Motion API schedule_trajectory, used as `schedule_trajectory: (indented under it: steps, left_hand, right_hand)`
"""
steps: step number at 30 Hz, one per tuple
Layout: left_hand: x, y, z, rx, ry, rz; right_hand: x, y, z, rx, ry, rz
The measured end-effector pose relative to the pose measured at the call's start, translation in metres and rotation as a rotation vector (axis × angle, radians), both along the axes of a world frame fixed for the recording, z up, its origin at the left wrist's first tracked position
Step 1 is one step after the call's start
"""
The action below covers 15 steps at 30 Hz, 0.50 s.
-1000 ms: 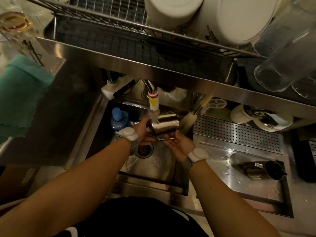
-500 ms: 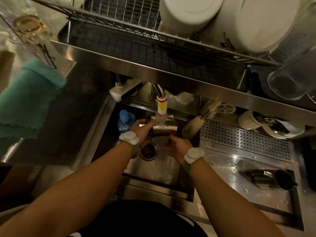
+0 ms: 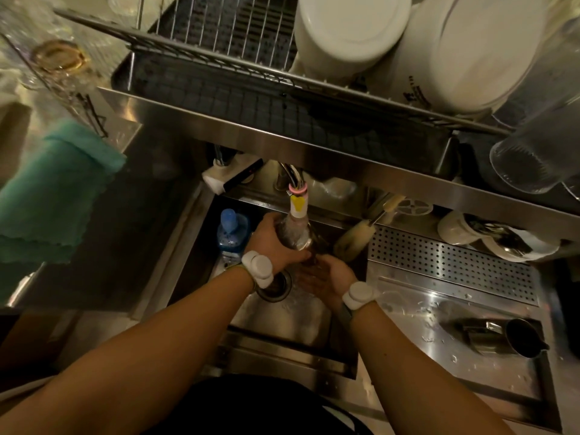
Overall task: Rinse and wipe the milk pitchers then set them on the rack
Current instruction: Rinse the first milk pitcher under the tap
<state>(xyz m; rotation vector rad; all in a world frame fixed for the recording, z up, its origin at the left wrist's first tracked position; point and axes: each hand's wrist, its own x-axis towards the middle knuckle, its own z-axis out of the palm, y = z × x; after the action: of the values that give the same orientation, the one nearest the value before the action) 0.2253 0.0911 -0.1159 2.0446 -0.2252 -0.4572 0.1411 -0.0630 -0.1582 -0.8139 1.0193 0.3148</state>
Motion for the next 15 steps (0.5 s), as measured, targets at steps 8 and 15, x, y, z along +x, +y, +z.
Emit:
schedule_trajectory:
  steps: [8, 15]
  left_hand:
    - [-0.005, 0.026, -0.010, 0.145, -0.099, -0.117]
    - [-0.012, 0.022, -0.012, 0.143, -0.024, -0.111]
  right_hand:
    - [0.017, 0.012, 0.012, -0.056, -0.162, 0.000]
    - [0.012, -0.006, 0.027, -0.204, -0.297, 0.028]
